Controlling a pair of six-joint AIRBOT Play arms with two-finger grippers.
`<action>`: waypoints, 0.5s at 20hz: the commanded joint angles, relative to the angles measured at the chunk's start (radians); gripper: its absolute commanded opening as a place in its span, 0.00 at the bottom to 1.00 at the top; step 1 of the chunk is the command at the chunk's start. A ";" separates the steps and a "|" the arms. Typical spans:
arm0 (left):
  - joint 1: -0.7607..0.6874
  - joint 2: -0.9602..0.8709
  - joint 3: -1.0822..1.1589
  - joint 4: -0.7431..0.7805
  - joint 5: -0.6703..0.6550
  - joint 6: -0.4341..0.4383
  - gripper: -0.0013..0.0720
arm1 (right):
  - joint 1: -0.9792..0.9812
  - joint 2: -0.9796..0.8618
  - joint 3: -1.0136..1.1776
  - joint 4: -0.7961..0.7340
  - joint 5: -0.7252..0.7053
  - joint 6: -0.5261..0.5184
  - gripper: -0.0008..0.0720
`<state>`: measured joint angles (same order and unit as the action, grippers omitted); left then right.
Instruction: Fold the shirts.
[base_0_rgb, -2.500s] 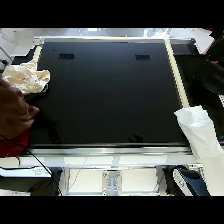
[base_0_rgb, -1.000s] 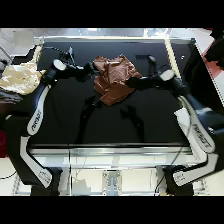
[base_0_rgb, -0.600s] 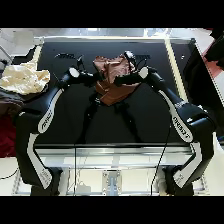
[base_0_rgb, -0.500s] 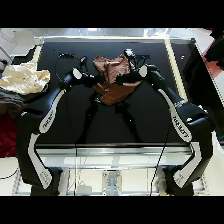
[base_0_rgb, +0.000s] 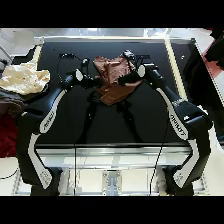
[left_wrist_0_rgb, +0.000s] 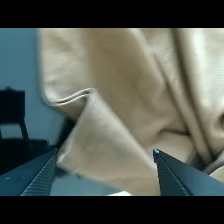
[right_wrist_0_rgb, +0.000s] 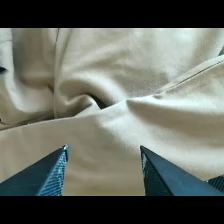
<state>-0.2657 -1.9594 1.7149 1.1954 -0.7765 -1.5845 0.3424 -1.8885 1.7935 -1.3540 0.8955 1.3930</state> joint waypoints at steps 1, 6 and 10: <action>0.064 0.029 0.001 0.005 -0.124 -0.124 0.94 | 0.000 -0.003 0.008 -0.010 0.033 0.001 0.68; 0.111 -0.023 -0.004 -0.226 -0.201 -0.155 0.94 | 0.000 -0.003 0.008 -0.001 0.034 0.002 0.68; 0.079 -0.098 -0.004 -0.494 -0.084 -0.127 0.94 | 0.001 -0.003 0.008 0.004 0.055 0.002 0.68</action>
<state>-0.1761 -2.0129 1.7119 0.9012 -0.9154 -1.7256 0.3424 -1.8915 1.8008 -1.3552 0.9379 1.3949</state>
